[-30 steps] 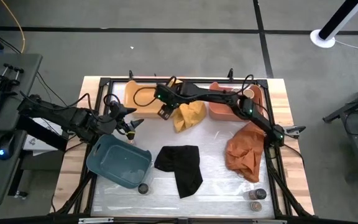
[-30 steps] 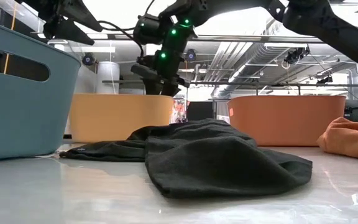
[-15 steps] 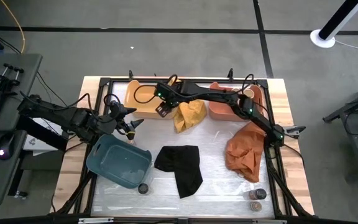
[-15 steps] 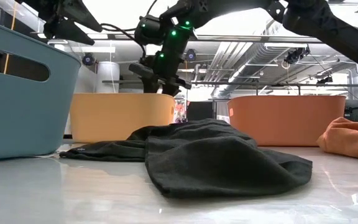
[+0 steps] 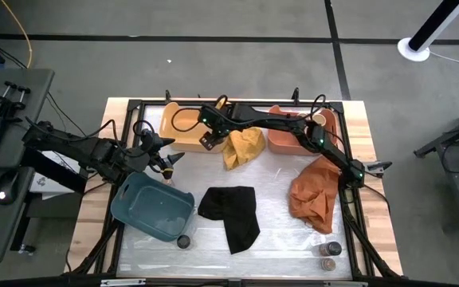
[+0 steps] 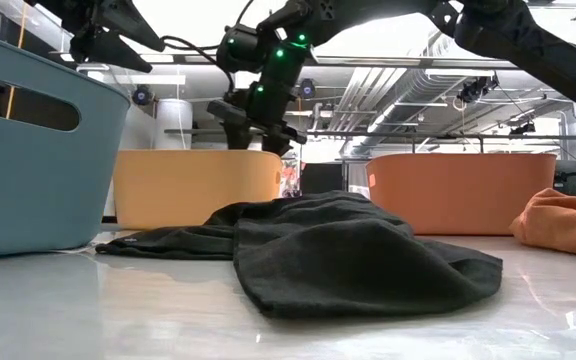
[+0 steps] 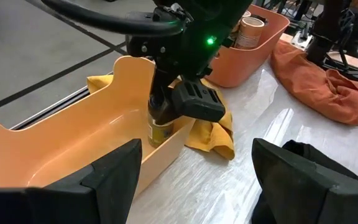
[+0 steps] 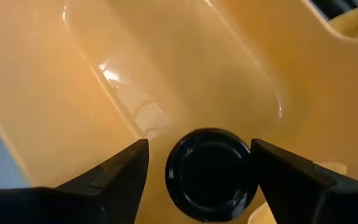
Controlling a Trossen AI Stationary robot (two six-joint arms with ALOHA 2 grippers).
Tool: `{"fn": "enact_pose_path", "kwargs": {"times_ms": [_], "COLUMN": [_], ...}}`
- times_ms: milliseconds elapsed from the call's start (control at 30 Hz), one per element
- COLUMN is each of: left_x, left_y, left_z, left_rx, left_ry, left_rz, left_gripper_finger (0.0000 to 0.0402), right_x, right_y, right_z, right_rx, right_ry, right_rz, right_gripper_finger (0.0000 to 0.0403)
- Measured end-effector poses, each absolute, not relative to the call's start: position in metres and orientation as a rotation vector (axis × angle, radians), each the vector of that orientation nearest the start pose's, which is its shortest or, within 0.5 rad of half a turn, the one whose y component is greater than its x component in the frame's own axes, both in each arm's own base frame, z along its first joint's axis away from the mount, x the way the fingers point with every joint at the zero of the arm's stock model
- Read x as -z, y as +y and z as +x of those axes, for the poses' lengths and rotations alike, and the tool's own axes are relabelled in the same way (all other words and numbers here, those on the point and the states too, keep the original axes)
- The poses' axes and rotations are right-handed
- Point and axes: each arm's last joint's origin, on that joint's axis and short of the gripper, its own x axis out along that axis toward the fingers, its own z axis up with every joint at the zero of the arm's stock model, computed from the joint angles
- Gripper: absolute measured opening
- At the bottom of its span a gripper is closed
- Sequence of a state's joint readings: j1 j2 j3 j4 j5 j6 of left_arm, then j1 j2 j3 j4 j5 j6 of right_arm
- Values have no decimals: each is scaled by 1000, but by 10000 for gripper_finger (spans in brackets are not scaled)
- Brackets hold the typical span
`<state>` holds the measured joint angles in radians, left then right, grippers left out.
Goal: Sort spices by type
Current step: Put the top black spice bottle in the yellow bin, then put the left black spice bottle into the yellow bin
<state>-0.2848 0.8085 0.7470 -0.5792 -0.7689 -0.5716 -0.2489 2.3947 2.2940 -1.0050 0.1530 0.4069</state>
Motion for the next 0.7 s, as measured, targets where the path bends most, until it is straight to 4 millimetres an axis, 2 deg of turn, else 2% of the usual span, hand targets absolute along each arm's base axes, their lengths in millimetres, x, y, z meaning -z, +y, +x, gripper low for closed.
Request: {"fn": "enact_pose_path", "kwargs": {"times_ms": [100, 200, 367, 500, 600, 700], "left_x": [-286, -286, -287, -288, -289, -290], "left_y": [-25, -25, -24, -23, -22, -23], "left_z": [156, 156, 156, 155, 154, 153], "left_rx": [-604, -605, -613, -630, -624, -577], "left_ry": [404, 404, 391, 367, 364, 381], "left_rz": [-221, -221, -254, -311, -310, -307], "left_gripper_finger": [289, 289, 289, 289, 289, 289], "right_x": [-234, -244, -269, -298, -318, -334], "right_y": [-132, -139, -151, -156, -152, -134], "right_z": [492, 493, 490, 483, 473, 463], "right_rx": [594, 597, 593, 534, 476, 421], "right_ry": [990, 951, 841, 760, 736, 774], "right_rz": [381, 363, 322, 268, 272, 243], "right_gripper_finger": [278, 278, 279, 279, 279, 279]}}
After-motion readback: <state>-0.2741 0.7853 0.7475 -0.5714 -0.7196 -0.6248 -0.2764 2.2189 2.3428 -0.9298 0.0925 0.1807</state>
